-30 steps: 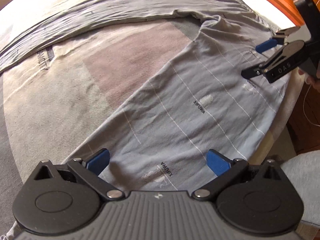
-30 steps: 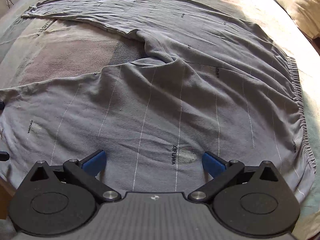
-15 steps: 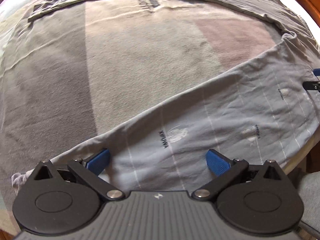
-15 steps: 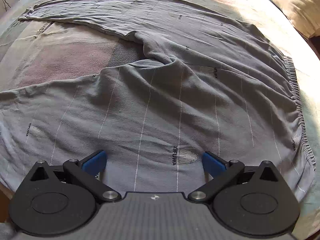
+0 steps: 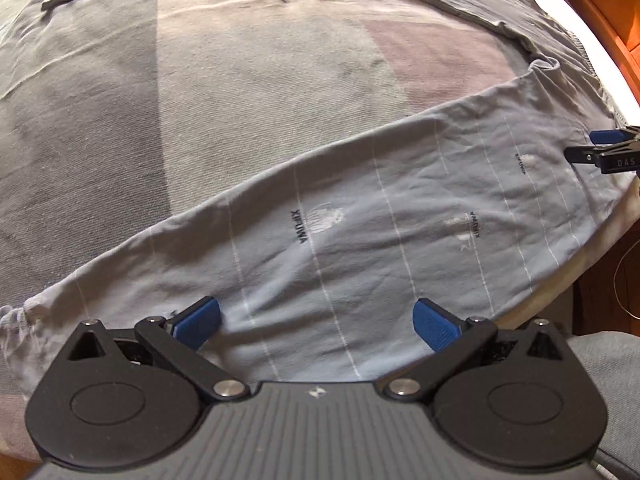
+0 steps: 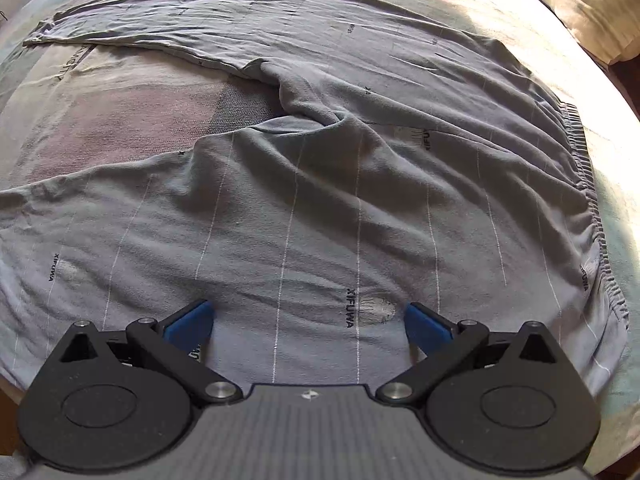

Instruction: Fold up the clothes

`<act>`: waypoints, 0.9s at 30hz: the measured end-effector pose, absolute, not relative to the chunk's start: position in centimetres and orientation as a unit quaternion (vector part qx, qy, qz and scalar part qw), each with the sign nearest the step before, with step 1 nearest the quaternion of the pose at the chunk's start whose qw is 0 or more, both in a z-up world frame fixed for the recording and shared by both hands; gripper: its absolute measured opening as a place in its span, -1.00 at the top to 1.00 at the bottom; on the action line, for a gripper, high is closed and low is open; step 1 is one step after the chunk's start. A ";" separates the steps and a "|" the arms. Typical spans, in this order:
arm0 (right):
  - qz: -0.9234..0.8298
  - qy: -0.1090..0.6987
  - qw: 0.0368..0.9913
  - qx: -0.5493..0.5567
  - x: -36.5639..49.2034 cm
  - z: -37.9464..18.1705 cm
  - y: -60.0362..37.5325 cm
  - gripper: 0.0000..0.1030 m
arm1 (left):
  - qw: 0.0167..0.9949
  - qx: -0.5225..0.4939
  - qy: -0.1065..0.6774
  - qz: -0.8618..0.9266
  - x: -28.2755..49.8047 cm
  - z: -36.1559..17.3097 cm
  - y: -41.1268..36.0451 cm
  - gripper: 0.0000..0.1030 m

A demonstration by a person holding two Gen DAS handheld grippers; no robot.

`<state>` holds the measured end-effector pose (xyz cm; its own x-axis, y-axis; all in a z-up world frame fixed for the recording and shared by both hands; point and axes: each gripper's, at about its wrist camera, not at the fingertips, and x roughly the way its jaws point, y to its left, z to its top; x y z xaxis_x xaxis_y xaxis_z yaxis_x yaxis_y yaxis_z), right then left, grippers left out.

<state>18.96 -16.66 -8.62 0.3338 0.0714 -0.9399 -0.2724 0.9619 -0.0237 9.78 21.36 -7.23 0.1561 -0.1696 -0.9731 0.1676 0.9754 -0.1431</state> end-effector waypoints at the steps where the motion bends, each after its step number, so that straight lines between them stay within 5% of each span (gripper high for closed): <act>1: 0.106 0.567 0.812 -0.087 19.0 -8.6 -16.7 -1.00 | 0.761 0.002 0.641 -0.103 9.9 -7.0 21.8 -0.99; 12: 0.102 0.571 0.810 -0.083 21.2 -6.3 -16.4 -1.00 | 0.818 0.031 0.544 -0.184 19.4 -2.8 18.7 -0.99; 21: 0.100 0.511 0.851 -0.071 27.5 -5.0 -20.4 -1.00 | 0.864 0.037 0.454 -0.214 32.6 -5.1 6.2 -0.99; 27: 0.124 0.474 0.867 -0.087 31.1 -6.2 -22.2 -1.00 | 0.860 0.051 0.471 -0.189 35.0 -7.4 2.3 -0.99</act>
<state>31.06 -22.18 -6.17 0.5197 0.1319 -0.8441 -0.2977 0.9540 -0.0343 35.03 2.31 -7.42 0.4857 -0.2759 -0.8295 0.3729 0.9236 -0.0889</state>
